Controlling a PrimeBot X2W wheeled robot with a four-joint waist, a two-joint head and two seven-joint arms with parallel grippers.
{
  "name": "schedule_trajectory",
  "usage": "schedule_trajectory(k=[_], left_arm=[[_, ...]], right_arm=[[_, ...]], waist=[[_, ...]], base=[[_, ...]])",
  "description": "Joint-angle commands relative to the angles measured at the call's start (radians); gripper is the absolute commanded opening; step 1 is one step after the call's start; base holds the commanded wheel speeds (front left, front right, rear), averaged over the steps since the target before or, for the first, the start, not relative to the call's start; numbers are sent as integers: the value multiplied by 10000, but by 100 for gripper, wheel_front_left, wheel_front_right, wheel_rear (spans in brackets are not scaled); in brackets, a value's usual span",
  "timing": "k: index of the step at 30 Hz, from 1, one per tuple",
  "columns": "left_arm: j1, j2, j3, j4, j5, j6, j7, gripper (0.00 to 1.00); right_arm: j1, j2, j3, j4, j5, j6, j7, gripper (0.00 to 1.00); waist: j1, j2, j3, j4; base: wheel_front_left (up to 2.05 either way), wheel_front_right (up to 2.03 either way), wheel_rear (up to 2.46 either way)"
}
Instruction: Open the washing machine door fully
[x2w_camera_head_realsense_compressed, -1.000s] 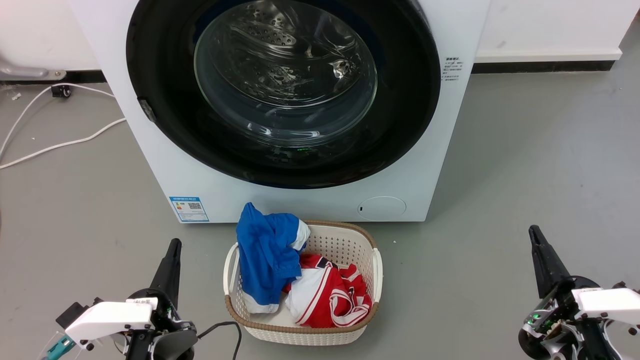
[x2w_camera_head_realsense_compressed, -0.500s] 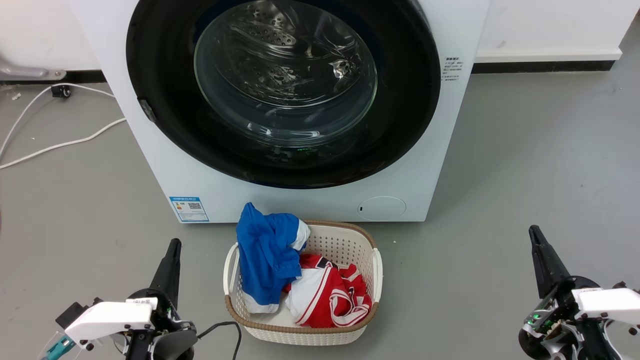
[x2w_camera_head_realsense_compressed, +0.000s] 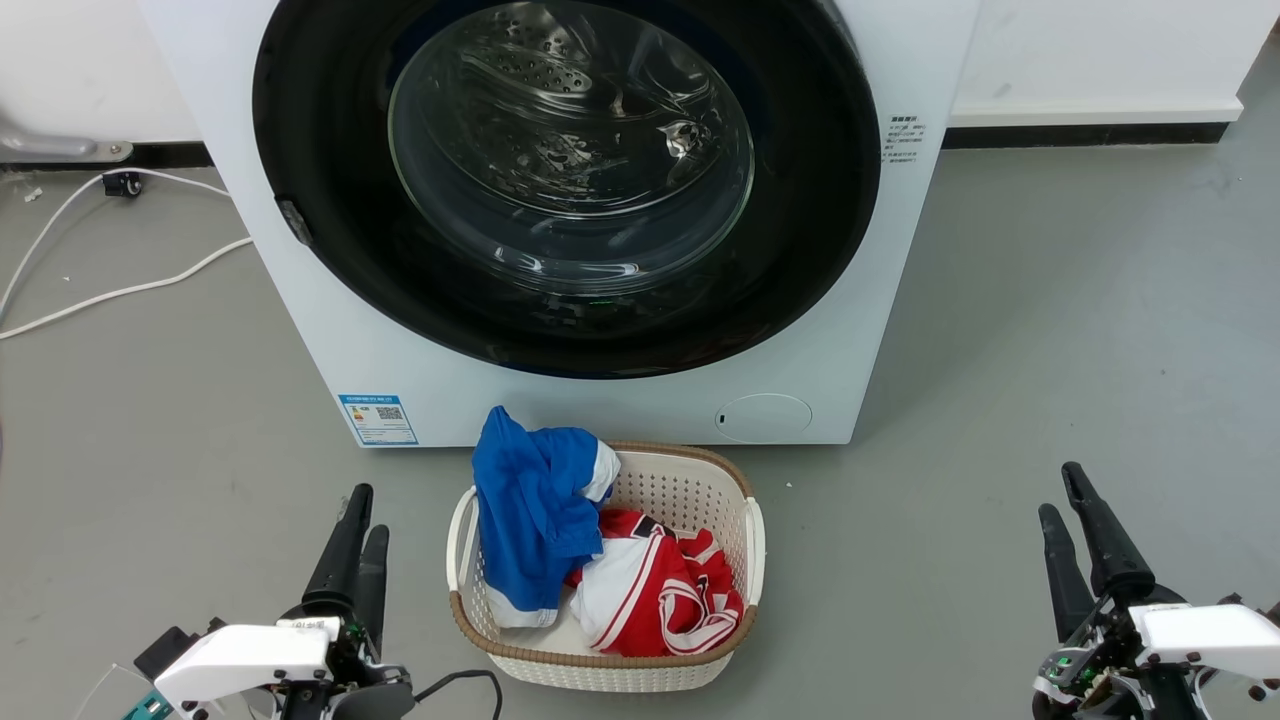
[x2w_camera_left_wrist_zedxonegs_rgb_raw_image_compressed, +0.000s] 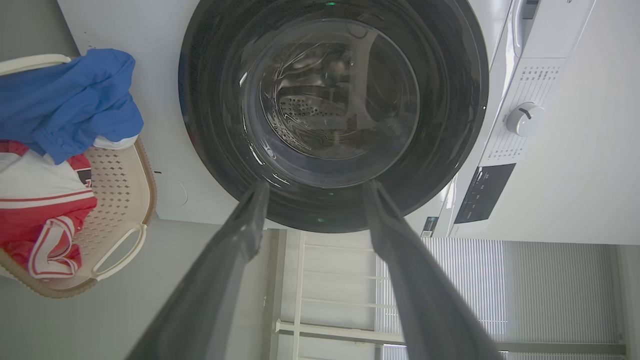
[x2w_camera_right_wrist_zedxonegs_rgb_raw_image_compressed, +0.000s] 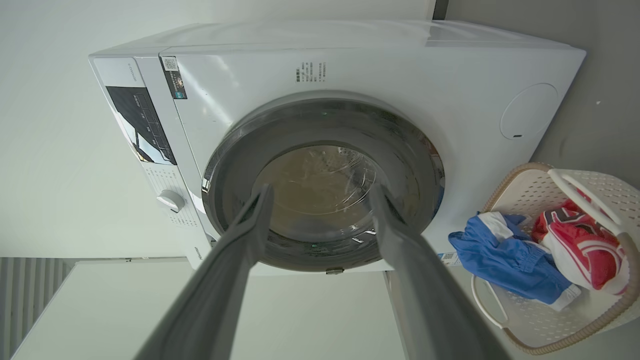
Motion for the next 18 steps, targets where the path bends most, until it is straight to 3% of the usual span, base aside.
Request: schedule_trajectory(k=[1, 9, 18], left_arm=[[-173, 23, -81, -250, 98, -7, -86, 100], [-115, 21, -230, -850, 945, -11, -481, 100], [-123, 145, -645, -1258, 3500, -14, -859, 100]], right_arm=[[-104, -16, 59, -282, -138, 2, -81, 100], [32, -117, 325, -635, -1051, 4, -486, 100], [109, -271, 534, -1079, -3182, 6, -869, 100]], waist=[[0, 0, -4, 3], [0, 0, -33, 46], [0, 0, -54, 89]], base=[[0, 0, 0], [0, 0, 0], [0, 0, 0]])
